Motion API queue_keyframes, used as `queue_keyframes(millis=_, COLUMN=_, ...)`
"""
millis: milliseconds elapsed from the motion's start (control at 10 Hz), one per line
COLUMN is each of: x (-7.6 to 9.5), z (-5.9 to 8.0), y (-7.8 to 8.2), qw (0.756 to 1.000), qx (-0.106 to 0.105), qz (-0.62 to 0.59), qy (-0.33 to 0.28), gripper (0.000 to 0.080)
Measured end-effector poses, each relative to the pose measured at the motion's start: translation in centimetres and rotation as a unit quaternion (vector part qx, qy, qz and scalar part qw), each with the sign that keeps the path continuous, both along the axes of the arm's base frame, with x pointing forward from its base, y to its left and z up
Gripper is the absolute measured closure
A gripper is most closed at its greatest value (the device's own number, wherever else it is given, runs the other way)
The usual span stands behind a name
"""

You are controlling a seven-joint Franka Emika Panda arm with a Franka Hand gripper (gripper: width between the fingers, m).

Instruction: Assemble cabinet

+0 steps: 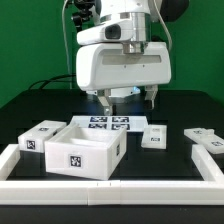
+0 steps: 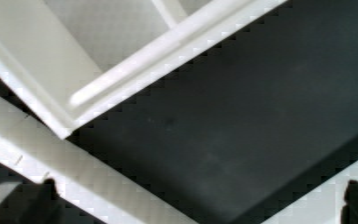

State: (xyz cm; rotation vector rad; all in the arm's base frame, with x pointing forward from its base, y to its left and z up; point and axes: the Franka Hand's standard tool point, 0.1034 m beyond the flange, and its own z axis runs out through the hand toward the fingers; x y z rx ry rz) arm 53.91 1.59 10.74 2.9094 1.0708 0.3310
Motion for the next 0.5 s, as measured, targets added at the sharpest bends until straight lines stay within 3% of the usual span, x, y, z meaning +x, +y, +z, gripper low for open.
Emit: queue_keyframes(millis=500, x=-0.08, z=-0.09, y=-0.13, qw=1.0, qx=0.0, qz=-0.001, qy=-0.004, gripper=0.0002)
